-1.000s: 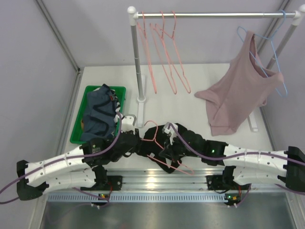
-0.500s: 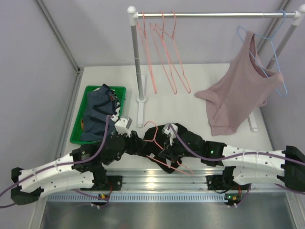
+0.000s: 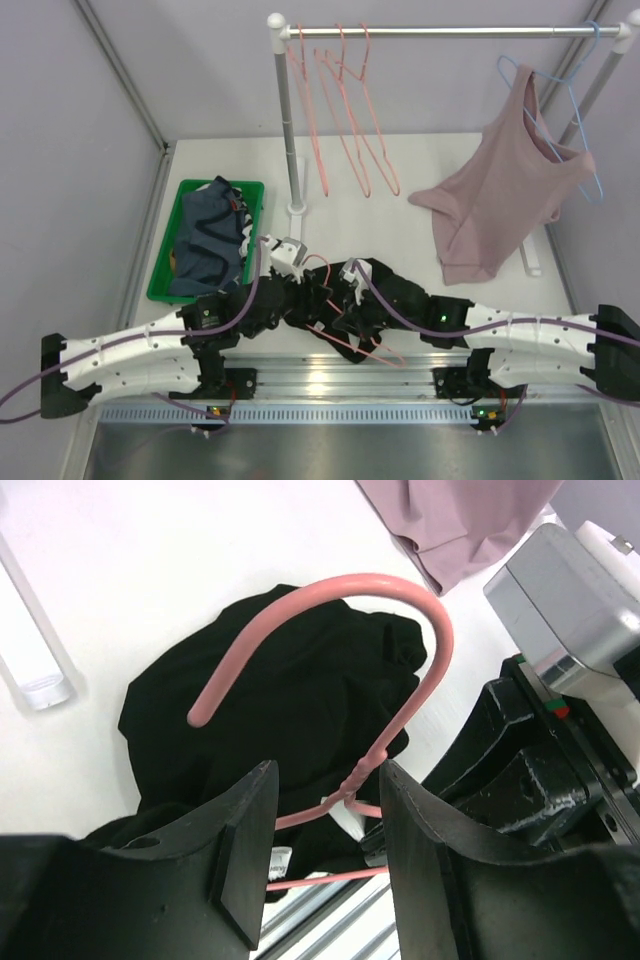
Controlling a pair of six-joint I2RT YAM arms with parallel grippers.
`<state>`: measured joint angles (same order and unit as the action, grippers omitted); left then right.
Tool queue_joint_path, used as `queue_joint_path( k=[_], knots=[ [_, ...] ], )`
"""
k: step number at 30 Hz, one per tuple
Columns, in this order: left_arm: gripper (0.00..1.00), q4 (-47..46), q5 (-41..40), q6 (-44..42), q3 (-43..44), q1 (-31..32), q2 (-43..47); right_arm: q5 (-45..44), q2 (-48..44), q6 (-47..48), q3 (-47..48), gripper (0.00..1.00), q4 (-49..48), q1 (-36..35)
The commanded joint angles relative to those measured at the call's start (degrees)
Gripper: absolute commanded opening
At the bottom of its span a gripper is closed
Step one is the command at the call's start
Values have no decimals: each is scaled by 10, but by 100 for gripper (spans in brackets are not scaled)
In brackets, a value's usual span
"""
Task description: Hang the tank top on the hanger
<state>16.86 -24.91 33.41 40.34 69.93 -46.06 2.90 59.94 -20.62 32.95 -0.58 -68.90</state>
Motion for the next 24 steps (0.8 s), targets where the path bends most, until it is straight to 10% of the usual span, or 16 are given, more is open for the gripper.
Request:
queue_joint_path(
  k=[1,15,24],
  knots=[
    [50,-61,-11,-24,5,4,-14,-1,4,1,12,0,-37,-11],
    [45,-96,-39,-36,-13,6,-59,-7,18,0,25,0,-38,-11],
    [0,-92,-47,-55,-10,6,-63,-20,20,-7,34,0,-23,-11]
  ],
)
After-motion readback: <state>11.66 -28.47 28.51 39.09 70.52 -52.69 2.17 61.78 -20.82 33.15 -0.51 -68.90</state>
